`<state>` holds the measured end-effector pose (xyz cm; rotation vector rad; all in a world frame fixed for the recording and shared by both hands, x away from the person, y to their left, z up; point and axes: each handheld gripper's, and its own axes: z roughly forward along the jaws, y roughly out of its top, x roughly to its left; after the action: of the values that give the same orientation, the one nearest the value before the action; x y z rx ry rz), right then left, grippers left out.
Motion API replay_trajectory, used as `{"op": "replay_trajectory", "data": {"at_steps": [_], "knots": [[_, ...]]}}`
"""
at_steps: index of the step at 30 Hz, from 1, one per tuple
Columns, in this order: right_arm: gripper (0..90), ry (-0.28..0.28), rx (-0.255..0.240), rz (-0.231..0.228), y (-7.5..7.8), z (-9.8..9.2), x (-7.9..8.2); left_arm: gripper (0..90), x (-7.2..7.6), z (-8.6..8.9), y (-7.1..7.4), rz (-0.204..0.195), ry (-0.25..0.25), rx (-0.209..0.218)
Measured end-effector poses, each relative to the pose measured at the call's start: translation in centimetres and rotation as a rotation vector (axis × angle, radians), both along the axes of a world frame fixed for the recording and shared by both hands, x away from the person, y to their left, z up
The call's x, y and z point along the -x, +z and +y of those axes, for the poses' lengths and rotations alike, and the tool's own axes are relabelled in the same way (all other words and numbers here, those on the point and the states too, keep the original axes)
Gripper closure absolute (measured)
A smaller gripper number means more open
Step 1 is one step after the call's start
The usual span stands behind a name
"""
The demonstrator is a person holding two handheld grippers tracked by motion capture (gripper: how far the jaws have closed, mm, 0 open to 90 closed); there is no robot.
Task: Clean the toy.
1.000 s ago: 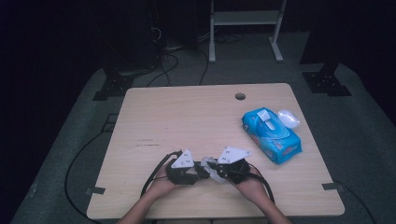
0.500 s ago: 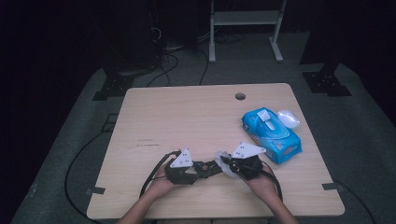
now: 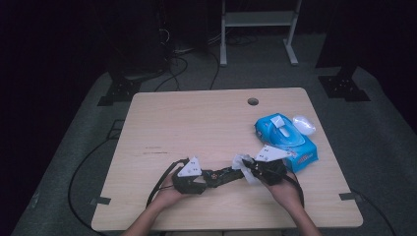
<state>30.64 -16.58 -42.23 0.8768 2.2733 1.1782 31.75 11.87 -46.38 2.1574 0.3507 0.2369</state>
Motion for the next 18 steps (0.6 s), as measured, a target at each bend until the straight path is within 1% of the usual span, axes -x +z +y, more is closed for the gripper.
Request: {"op": "replay_trajectory", "data": {"at_steps": [1, 4, 5, 6, 7, 8, 9, 10, 11, 12, 15, 17, 18], "knots": [[83.5, 0.008, 0.008, 0.003, -0.1, 0.3, 0.0, 58.1, 0.0, 0.0, 0.0, 0.002, 0.003, 0.002], [83.4, 0.025, 0.027, -0.009, -0.3, 1.1, 0.2, 58.0, 0.0, 0.0, 0.0, 0.006, 0.005, 0.006], [83.4, 0.036, 0.02, -0.005, -0.4, 1.6, 0.3, 58.0, 0.0, 0.0, -0.1, 0.006, 0.006, 0.01], [83.3, 0.065, 0.023, -0.012, -0.5, 2.6, 0.6, 58.1, 0.0, 0.0, -0.1, 0.007, 0.007, 0.011], [83.3, 0.065, 0.023, -0.012, -0.5, 2.6, 0.6, 58.0, 0.0, 0.0, -0.1, 0.007, 0.007, 0.011], [83.2, 0.072, 0.041, -0.029, -0.5, 3.0, 0.7, 58.0, 0.0, 0.0, -0.1, 0.004, 0.007, 0.007], [83.3, 0.078, 0.049, -0.03, -0.4, 3.2, 0.8, 58.1, 0.0, 0.1, -0.1, 0.0, 0.006, 0.006], [83.4, 0.085, 0.044, -0.025, -0.4, 3.2, 0.7, 58.0, 0.0, 0.1, -0.1, 0.002, 0.006, 0.007], [83.5, 0.078, 0.037, -0.009, -0.3, 2.6, 0.4, 58.1, 0.0, 0.2, -0.1, 0.003, 0.007, 0.008], [83.5, 0.078, 0.037, -0.009, -0.3, 2.6, 0.4, 58.1, 0.0, 0.2, 0.0, 0.004, 0.005, 0.007], [83.5, 0.027, 0.047, -0.005, -0.2, 1.2, 0.0, 58.1, -0.1, 0.2, 0.0, 0.007, 0.005, 0.01], [83.5, 0.003, 0.011, 0.014, -0.1, 0.1, -0.3, 58.2, 0.0, 0.1, 0.0, 0.001, 0.003, 0.005], [83.5, -0.016, 0.033, -0.002, 0.1, -0.2, -0.3, 58.2, 0.0, 0.1, 0.0, -0.001, 0.003, 0.002]]}}
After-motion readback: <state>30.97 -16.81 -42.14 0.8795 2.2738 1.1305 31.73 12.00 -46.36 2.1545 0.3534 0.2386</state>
